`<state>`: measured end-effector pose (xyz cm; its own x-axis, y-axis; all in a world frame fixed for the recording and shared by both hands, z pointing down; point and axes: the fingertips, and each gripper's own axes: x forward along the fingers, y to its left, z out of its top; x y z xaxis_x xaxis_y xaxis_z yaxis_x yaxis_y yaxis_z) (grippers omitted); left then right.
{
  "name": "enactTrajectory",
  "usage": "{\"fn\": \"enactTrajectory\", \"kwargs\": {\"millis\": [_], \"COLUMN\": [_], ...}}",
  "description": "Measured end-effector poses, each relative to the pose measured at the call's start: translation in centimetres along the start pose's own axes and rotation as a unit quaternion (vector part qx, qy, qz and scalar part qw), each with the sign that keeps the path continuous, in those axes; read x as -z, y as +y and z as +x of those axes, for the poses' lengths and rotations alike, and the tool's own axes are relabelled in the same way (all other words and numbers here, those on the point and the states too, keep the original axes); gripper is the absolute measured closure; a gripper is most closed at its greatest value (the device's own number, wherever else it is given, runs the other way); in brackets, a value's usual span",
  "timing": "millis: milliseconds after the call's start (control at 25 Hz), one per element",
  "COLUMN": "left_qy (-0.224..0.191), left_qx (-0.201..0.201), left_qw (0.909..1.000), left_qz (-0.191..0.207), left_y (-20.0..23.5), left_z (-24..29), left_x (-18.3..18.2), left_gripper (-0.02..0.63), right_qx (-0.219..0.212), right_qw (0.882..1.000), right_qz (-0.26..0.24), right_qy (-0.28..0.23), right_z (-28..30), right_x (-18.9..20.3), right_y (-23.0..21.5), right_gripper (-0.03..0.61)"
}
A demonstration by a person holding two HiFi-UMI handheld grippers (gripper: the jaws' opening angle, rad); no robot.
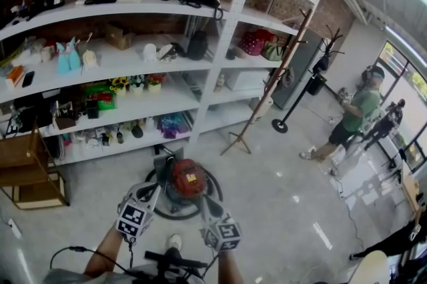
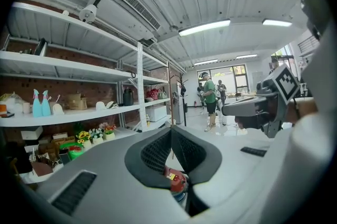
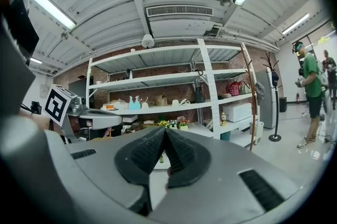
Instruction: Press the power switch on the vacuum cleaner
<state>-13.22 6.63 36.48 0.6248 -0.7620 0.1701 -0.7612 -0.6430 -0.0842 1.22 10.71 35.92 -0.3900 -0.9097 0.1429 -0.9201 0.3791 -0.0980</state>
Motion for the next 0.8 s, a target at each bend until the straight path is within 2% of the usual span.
{"fn": "enactTrajectory", "kwargs": {"millis": [320, 800], "left_qy": [0.001, 0.009], "left_qx": [-0.009, -0.010], "left_qw": [0.9999, 0.9999], "left_qz": [-0.004, -0.004], "left_y": [2.1, 2.4], "left_z": [6.0, 14.4], "left_x": [-1.2, -2.2], "left_gripper": [0.607, 0.607], "right_qx": [-0.013, -0.021], "right_qw": [1.000, 1.000], "right_qz": [0.001, 0.013], "right_qy": [0.004, 0.013], "right_z": [4.9, 9.4], "right_x": [-0.9, -1.5], "right_y": [-5.1, -12.5], "right_gripper": [0.566, 0.568]}}
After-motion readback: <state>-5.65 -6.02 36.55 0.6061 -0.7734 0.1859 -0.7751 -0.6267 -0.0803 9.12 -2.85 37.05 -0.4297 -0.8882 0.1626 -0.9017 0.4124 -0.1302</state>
